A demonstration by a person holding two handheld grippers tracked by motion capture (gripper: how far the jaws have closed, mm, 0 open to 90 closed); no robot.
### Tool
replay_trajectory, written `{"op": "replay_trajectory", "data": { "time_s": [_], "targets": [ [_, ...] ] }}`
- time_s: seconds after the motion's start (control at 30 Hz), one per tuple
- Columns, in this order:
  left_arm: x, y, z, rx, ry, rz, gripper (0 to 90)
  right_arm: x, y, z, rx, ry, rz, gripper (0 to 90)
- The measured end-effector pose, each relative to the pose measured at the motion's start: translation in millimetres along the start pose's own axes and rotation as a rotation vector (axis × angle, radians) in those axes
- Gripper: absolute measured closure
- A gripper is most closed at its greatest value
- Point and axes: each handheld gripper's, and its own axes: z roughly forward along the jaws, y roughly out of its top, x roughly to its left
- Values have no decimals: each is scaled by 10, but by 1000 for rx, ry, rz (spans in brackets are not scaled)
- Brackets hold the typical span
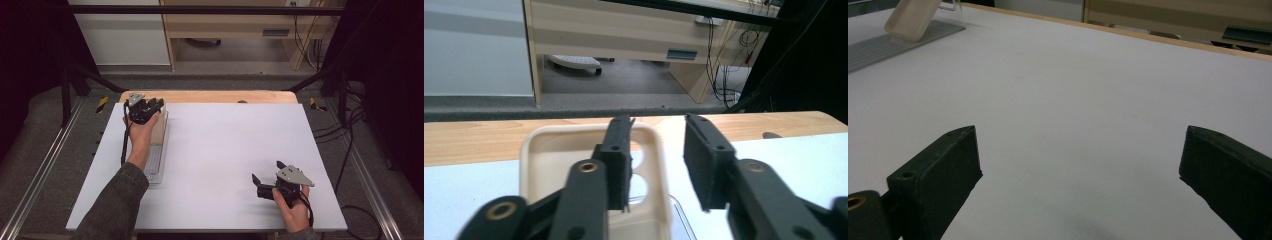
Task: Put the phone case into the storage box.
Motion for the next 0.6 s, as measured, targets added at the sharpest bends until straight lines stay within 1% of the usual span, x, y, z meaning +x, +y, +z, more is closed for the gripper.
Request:
{"op": "replay_trajectory", "data": {
  "time_s": [0.07, 0.1, 0.13, 0.23, 0.37, 0.53, 0.6],
  "targets": [
    [-24, 15, -20, -2, 1, 25, 578, 6, 1, 1, 1, 1, 0, 30],
    [-41, 25, -33, -2, 5, 44, 546, 8, 1, 0, 2, 1, 1, 30],
    [-55, 32, -43, -2, 7, 54, 500, 8, 1, 2, 2, 1, -2, 30],
    [-82, 49, -65, -4, 2, 58, 413, 14, 3, 1, 1, 1, -3, 30],
    [-100, 75, -103, -4, -7, 61, 331, 20, 4, 0, 0, 1, -7, 30],
    [-115, 100, -147, -1, -20, 75, 279, 23, 4, 1, 2, 0, -8, 30],
    [-127, 107, -163, 7, -30, 93, 258, 26, 3, 3, 4, 0, -8, 30]
  ]
}}
